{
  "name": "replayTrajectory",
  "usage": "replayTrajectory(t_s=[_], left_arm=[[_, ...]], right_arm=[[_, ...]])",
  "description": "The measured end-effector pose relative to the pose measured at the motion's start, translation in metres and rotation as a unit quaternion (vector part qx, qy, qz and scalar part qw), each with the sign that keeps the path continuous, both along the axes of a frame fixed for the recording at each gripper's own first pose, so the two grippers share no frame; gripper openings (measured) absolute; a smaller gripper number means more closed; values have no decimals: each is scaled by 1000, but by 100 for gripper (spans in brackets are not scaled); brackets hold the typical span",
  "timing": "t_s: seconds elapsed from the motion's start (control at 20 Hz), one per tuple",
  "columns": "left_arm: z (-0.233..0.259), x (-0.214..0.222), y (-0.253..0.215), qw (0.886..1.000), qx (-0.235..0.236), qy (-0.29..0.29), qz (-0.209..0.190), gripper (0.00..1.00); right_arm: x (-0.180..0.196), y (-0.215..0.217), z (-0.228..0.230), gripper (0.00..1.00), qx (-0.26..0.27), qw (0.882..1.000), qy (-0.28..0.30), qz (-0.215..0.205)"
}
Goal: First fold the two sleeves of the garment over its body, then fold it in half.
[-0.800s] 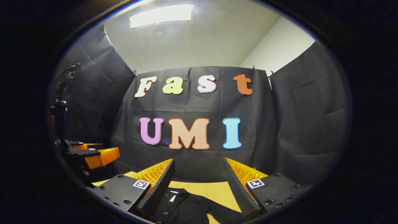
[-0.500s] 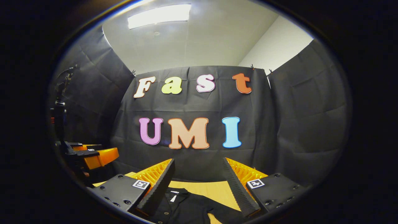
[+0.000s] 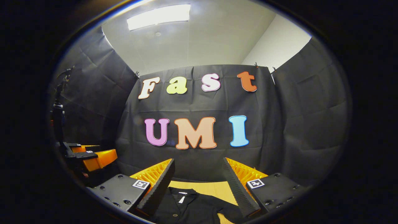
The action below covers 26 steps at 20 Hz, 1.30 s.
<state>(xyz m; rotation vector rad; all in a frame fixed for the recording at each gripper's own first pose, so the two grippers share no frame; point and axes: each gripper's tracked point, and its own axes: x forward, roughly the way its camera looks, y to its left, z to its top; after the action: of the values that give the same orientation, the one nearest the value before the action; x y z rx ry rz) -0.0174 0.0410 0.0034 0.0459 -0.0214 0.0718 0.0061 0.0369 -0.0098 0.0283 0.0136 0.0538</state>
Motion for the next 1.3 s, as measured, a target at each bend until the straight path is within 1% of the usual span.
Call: replayTrajectory(t_s=[0.1, 0.35, 0.4, 0.45, 0.5, 0.65, 0.7, 0.8, 0.85, 0.9, 1.0, 1.05, 1.1, 1.3], left_arm=[[6, -3, 8, 1000, 1, -12, 5, 92], [-10, -8, 14, 1000, -1, 7, 0, 92], [-11, -9, 17, 1000, -4, 8, 4, 92], [-10, -9, 20, 1000, -6, 7, 6, 92], [-12, -11, 21, 1000, -5, 6, 7, 92], [-13, -13, 29, 1000, 1, 8, 13, 92], [-14, -13, 28, 1000, 0, 8, 12, 92], [-16, -16, 27, 1000, 0, 9, 6, 92], [-16, -17, 27, 1000, 1, 10, 4, 93], [-16, -17, 28, 1000, 2, 10, 2, 92], [-15, -18, 29, 1000, 3, 9, -1, 92], [-15, -18, 30, 1000, 3, 10, -1, 92], [-16, -20, 31, 1000, 3, 10, -2, 92], [-17, -18, 32, 1000, 0, 12, -1, 92]], right_arm=[[-2, 6, -2, 99, -7, 1000, 3, 5], [-6, 17, -3, 99, -10, 1000, 2, 16], [-6, 19, -3, 99, -11, 1000, 0, 18], [-7, 21, -2, 96, -10, 1000, -3, 21], [-8, 22, 0, 97, -8, 1000, -7, 24], [-9, 23, 0, 97, -9, 1000, -13, 22], [-10, 25, 0, 99, -10, 1000, -12, 25], [-10, 30, -5, 97, -9, 999, -5, 31], [-11, 32, -6, 99, -10, 999, -4, 32], [-11, 33, -6, 97, -11, 999, -3, 34], [-11, 37, -6, 99, -12, 999, -3, 36], [-12, 40, -6, 96, -12, 999, -3, 38], [-12, 41, -6, 99, -13, 999, -1, 40], [-13, 45, -8, 97, -17, 999, 0, 45]])
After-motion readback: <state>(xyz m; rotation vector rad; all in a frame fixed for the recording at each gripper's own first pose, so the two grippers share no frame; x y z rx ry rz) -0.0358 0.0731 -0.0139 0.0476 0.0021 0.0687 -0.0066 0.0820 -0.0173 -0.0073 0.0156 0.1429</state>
